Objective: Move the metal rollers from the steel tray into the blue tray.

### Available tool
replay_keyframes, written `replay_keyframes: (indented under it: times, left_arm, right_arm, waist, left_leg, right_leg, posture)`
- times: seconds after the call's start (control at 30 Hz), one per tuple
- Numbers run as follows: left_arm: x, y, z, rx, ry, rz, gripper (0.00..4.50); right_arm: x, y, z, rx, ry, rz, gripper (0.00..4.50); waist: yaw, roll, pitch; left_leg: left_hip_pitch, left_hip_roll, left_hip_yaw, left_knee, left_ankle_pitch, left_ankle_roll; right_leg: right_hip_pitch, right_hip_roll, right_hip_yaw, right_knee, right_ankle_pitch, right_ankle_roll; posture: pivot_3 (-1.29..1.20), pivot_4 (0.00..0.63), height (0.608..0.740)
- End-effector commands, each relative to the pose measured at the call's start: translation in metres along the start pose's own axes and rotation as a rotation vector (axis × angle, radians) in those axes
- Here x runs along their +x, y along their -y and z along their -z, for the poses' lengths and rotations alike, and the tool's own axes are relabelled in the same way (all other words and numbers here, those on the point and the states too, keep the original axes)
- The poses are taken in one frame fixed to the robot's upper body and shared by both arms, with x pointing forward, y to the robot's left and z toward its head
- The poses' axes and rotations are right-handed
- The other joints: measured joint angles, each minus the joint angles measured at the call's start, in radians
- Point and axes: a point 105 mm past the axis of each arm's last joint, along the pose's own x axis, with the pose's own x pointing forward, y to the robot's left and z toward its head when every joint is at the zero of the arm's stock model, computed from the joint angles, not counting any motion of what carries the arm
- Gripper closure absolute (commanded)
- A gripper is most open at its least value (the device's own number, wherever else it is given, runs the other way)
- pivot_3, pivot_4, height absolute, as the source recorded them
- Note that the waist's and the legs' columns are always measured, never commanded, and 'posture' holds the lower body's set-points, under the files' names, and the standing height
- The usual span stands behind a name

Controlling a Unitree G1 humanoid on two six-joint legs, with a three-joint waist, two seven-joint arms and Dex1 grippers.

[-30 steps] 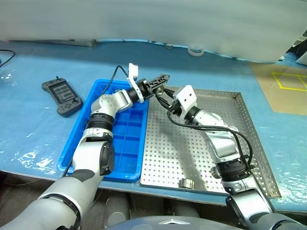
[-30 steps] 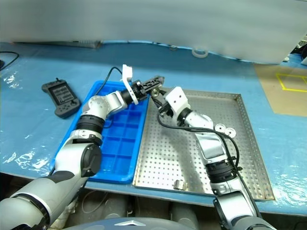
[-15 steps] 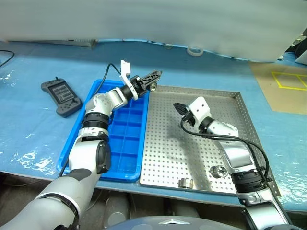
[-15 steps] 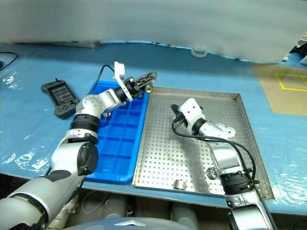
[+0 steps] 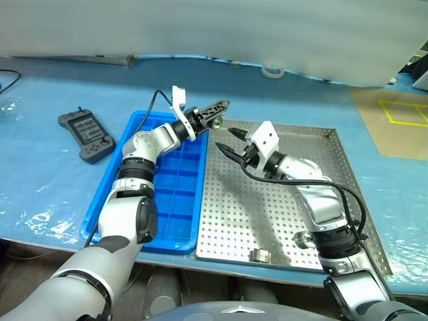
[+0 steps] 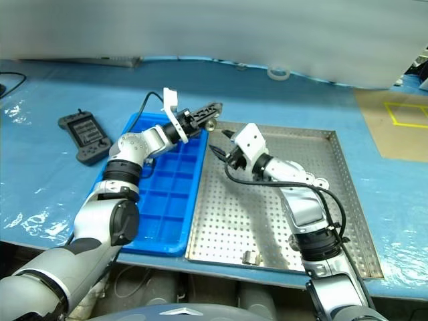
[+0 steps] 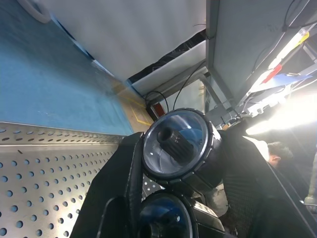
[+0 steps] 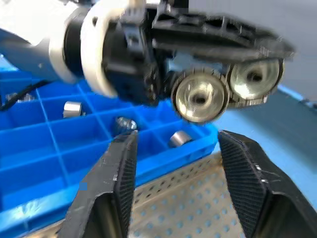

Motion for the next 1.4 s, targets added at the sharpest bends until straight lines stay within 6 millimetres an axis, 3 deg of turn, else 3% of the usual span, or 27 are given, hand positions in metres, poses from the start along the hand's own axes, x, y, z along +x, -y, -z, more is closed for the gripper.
replay_keyframes:
  times: [0.03, 0.1, 0.47, 0.67, 1.17, 1.27, 1.37, 1.4]
  left_arm:
    - [0.005, 0.014, -0.008, 0.032, 0.015, 0.053, 2.60]
    - [0.006, 0.014, -0.008, 0.032, 0.013, 0.055, 2.60]
    - [0.008, 0.015, -0.002, 0.028, -0.006, 0.063, 2.60]
    - [0.008, 0.015, 0.000, 0.025, -0.011, 0.063, 2.60]
    - [0.009, 0.015, 0.001, 0.025, -0.015, 0.061, 2.60]
    - [0.009, 0.015, 0.002, 0.025, -0.015, 0.062, 2.60]
    - [0.009, 0.015, 0.002, 0.024, -0.015, 0.062, 2.60]
    - [0.010, 0.015, 0.002, 0.024, -0.014, 0.062, 2.60]
  right_arm:
    - [0.001, 0.009, -0.012, -0.030, 0.058, 0.044, 0.66]
    - [0.003, 0.015, -0.011, -0.036, 0.050, 0.089, 0.04]
    - [0.020, 0.020, -0.014, -0.051, 0.064, 0.145, 0.04]
    - [0.026, 0.010, -0.018, -0.030, 0.084, 0.108, 0.04]
    - [0.029, 0.009, -0.034, -0.008, 0.163, 0.104, 0.04]
    - [0.029, 0.008, -0.034, 0.002, 0.166, 0.101, 0.64]
    - [0.028, 0.011, -0.031, 0.003, 0.143, 0.122, 1.63]
    - [0.027, 0.012, -0.029, 0.000, 0.136, 0.124, 1.63]
  waist:
    - [0.000, 0.000, 0.000]
    - [0.000, 0.000, 0.000]
    - [-0.001, 0.000, 0.000]
    - [-0.001, 0.000, 0.000]
    - [-0.001, 0.000, 0.000]
    - [-0.002, 0.000, 0.000]
    - [-0.002, 0.000, 0.000]
    - [-0.002, 0.000, 0.000]
  left_leg:
    - [0.000, 0.000, 0.000, 0.000, 0.000, 0.000]
    - [0.000, 0.000, 0.000, 0.000, 0.000, 0.000]
    - [0.000, 0.000, 0.000, 0.000, 0.000, 0.000]
    - [0.000, 0.000, 0.000, 0.000, 0.000, 0.000]
    - [0.000, 0.000, 0.000, 0.000, 0.000, 0.000]
    - [0.000, 0.000, 0.000, 0.000, 0.000, 0.000]
    - [0.000, 0.000, 0.000, 0.000, 0.000, 0.000]
    - [0.000, 0.000, 0.000, 0.000, 0.000, 0.000]
  right_leg:
    - [0.000, 0.000, 0.000, 0.000, 0.000, 0.000]
    - [0.000, 0.000, 0.000, 0.000, 0.000, 0.000]
    - [0.000, 0.000, 0.000, 0.000, 0.000, 0.000]
    - [0.000, 0.000, 0.000, 0.000, 0.000, 0.000]
    - [0.000, 0.000, 0.000, 0.000, 0.000, 0.000]
    - [0.000, 0.000, 0.000, 0.000, 0.000, 0.000]
    - [0.000, 0.000, 0.000, 0.000, 0.000, 0.000]
    - [0.000, 0.000, 0.000, 0.000, 0.000, 0.000]
  posture:
    - [-0.15, 0.150, 0.740]
    - [-0.16, 0.150, 0.740]
    - [-0.17, 0.150, 0.740]
    - [-0.17, 0.150, 0.740]
    - [-0.17, 0.150, 0.740]
    - [-0.17, 0.150, 0.740]
    - [-0.18, 0.150, 0.740]
    - [-0.18, 0.150, 0.740]
